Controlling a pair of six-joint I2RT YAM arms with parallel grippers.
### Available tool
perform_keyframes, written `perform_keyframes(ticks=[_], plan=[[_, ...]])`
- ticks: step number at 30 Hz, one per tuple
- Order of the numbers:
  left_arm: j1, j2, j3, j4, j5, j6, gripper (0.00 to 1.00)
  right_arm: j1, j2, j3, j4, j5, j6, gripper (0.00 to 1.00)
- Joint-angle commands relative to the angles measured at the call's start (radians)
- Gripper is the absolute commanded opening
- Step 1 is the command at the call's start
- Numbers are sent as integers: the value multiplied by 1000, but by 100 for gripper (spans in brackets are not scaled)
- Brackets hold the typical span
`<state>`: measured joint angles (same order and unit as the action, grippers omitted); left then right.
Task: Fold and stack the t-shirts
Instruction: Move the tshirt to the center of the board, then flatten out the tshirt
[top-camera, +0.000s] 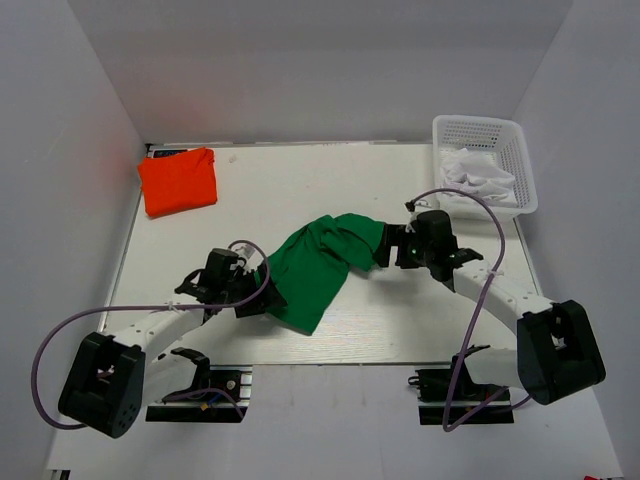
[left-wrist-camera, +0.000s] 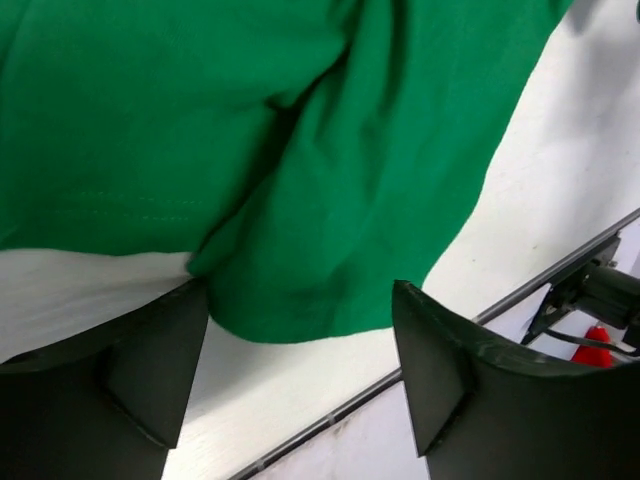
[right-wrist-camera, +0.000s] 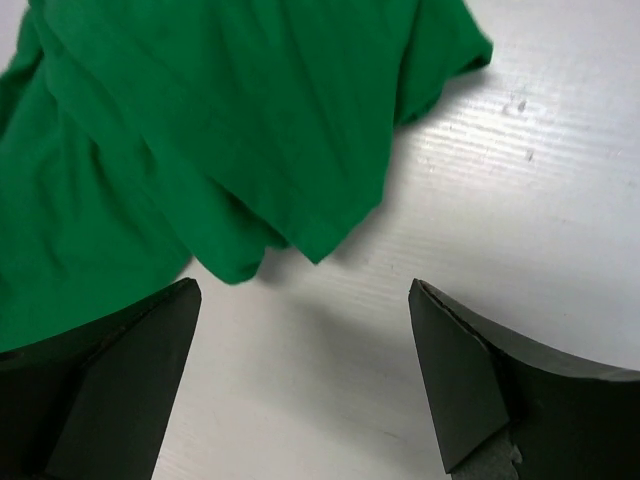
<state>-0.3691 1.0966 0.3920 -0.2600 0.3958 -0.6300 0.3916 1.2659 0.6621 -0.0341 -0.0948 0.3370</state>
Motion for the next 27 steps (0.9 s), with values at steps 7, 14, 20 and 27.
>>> perform_keyframes(ticks=[7, 14, 20, 27], plan=[[-37, 89, -8, 111, -15, -16, 53, 24, 39, -59, 91, -78, 17, 90], [-47, 31, 45, 81, -98, -25, 0, 53, 142, -10, 196, -70, 31, 78], [-47, -92, 87, 68, -153, -25, 0, 64, 167, 11, 250, 78, 39, 10], [-47, -150, 205, 1, -297, 1, 0, 64, 75, 57, 237, 176, -1, 0]])
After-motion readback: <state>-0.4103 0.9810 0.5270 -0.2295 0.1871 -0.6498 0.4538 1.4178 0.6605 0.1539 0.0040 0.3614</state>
